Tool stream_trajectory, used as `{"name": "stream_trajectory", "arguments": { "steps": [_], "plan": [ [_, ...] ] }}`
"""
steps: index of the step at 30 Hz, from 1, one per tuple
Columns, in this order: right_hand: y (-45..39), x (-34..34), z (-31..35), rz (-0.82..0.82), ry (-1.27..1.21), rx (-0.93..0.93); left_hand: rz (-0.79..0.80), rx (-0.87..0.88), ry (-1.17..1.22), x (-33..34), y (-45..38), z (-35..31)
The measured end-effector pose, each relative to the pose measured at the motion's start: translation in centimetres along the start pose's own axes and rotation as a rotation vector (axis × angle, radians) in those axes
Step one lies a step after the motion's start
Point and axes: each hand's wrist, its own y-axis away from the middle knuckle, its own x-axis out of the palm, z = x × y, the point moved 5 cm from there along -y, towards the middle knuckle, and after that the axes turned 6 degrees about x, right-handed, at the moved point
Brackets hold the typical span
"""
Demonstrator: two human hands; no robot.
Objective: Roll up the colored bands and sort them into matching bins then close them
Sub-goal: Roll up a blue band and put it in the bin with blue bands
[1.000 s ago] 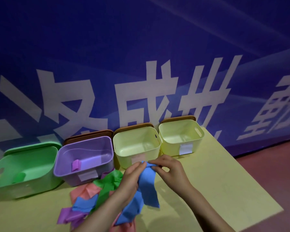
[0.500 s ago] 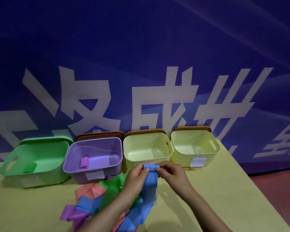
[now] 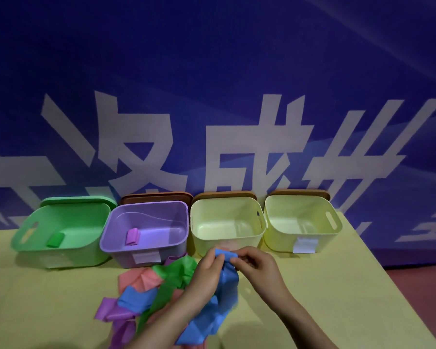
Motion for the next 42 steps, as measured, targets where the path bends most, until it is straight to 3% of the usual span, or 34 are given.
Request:
{"name": "stream_trajectory", "arguments": {
  "steps": [10,18,24,28,33,38,40,42],
  "plan": [
    [1.2,0.4,-0.5,-0.060,-0.020,-0.044,0.118,0.032,-0.010,-1.5,0.2,-0.9],
    [0.3,0.4,1.1,-0.128,0.097,-0.183,-0.005,0.102,0.005,-2.1,-0.3,-2.1],
    [0.3,-0.9,1.8,-0.179,0.076,-0.232,-0.053,-0.043,0.172,-1.3,0.1,-2.1],
    [1.0,-1.3,2.3,-0.241,0.233,-0.392,-0.071,-0.189,0.253,-0.8,0.4,-1.3],
    [1.3,-1.7,2.4,-0.226,0.521,-0.588,-0.025,-0.265,0.400,0.0,0.4,-1.3],
    [1.4,-1.7,2.9,-0.125,0.661,-0.732,0.036,-0.212,0.461,-0.1,0.2,-1.7],
    [1.4,-1.8,3.2,-0.057,0.603,-0.690,0.024,-0.178,0.448,-0.3,0.4,-1.6],
    [1.3,-2.1,3.4,0.009,0.391,-0.518,0.022,-0.154,0.441,-0.3,0.5,-1.8]
  ]
}}
